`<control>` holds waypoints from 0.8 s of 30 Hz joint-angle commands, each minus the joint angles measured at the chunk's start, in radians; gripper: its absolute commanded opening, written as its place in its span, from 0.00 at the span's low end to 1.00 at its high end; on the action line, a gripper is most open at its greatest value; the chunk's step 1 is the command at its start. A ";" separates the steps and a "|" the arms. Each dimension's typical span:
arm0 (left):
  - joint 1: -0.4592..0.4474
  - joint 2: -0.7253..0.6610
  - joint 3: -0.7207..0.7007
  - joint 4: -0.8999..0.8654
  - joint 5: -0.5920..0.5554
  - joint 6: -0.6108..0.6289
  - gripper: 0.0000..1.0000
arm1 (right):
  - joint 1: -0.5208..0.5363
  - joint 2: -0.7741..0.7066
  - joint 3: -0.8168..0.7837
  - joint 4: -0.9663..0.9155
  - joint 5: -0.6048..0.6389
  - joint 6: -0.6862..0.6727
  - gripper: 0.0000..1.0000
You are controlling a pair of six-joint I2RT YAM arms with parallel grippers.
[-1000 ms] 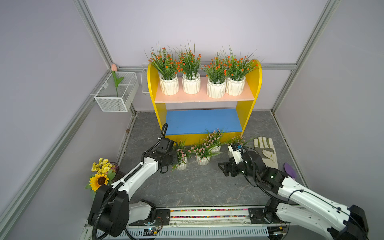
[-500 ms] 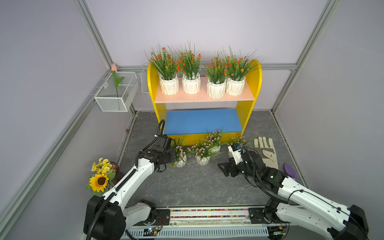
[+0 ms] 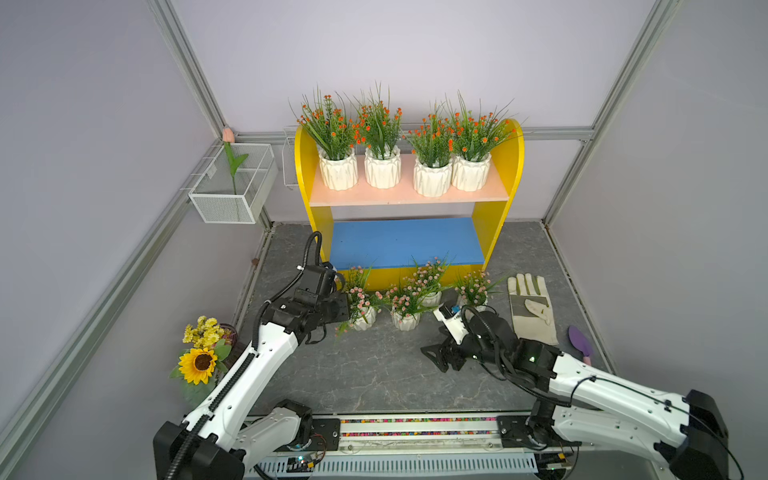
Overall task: Place the baby's breath potted plants on the rack by color
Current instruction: Pick up the baby's breath potted plant from the center of the board.
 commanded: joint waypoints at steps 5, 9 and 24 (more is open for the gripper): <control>0.003 -0.081 0.078 -0.090 0.038 0.032 0.00 | 0.068 0.076 0.074 0.093 0.017 -0.110 0.88; 0.003 -0.101 0.111 -0.126 0.059 0.048 0.00 | 0.079 0.115 0.095 0.137 0.001 -0.134 0.88; 0.004 -0.143 0.188 -0.195 0.059 0.065 0.00 | 0.109 0.188 0.150 0.214 -0.057 -0.189 0.88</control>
